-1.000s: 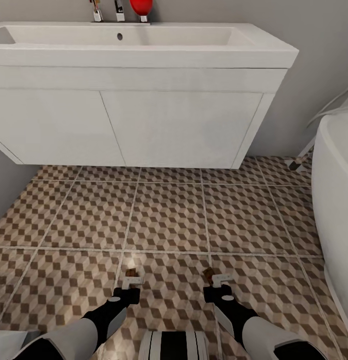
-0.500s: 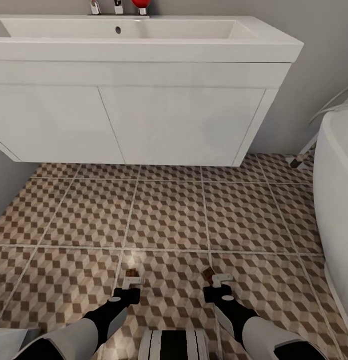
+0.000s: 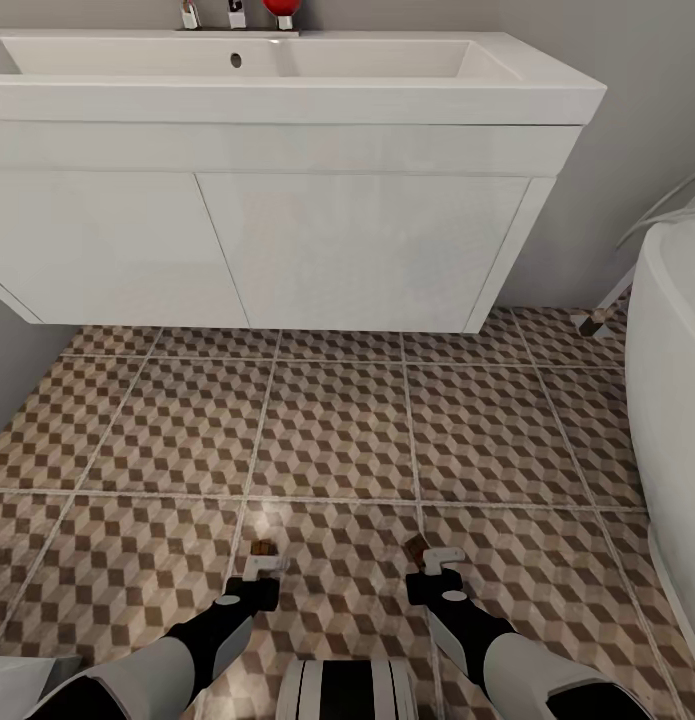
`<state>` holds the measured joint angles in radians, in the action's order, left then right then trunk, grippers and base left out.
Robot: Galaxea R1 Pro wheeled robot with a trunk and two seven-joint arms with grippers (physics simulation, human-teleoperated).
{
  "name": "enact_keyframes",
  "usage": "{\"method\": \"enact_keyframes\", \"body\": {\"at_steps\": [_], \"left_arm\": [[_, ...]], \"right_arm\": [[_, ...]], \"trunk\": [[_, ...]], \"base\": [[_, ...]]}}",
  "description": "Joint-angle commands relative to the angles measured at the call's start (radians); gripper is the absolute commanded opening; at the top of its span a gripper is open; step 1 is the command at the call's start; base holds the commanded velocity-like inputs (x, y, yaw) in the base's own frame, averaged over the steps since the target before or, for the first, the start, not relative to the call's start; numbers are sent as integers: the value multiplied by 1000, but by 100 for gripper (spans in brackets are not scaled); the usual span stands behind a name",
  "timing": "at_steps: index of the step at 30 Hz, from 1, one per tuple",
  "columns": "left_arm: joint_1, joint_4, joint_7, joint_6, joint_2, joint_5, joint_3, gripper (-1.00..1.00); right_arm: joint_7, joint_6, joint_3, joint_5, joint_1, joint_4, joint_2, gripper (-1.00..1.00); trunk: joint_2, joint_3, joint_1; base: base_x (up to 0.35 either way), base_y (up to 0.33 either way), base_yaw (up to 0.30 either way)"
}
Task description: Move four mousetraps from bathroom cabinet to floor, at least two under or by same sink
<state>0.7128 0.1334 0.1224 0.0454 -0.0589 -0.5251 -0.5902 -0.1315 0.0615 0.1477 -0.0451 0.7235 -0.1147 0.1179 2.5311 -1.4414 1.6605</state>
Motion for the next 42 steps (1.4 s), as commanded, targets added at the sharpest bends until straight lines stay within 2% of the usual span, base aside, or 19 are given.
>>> {"method": "enact_keyframes", "body": {"at_steps": [1,19,22,26,32,42], "left_arm": [[0,-2,3,1,0,-8,-9,-100],[0,8,18,-2,-6,-9,-5,-100],[0,0,27,-1,-21,-8,-5,-100],[0,-2,29,-1,-24,-8,-5,-100],[0,-3,29,0,-25,-8,-5,-100],[1,-3,29,7,-24,-6,-4,-100]], "right_arm": [[-4,3,7,-5,1,1,0,-100],[-4,8,8,-4,1,1,-1,-100],[-4,8,7,-4,1,1,-1,-100],[-4,8,7,-4,1,1,-2,-100],[-4,8,7,-4,1,1,-2,-100],[-4,9,7,-4,1,1,-1,-100]], "trunk": [[0,-1,0],[0,-1,0],[0,-1,0],[0,-1,0],[2,-24,3],[2,-24,3]], "base": [[0,0,0],[0,0,0],[0,0,0],[0,0,0],[0,0,0],[0,0,0]]}}
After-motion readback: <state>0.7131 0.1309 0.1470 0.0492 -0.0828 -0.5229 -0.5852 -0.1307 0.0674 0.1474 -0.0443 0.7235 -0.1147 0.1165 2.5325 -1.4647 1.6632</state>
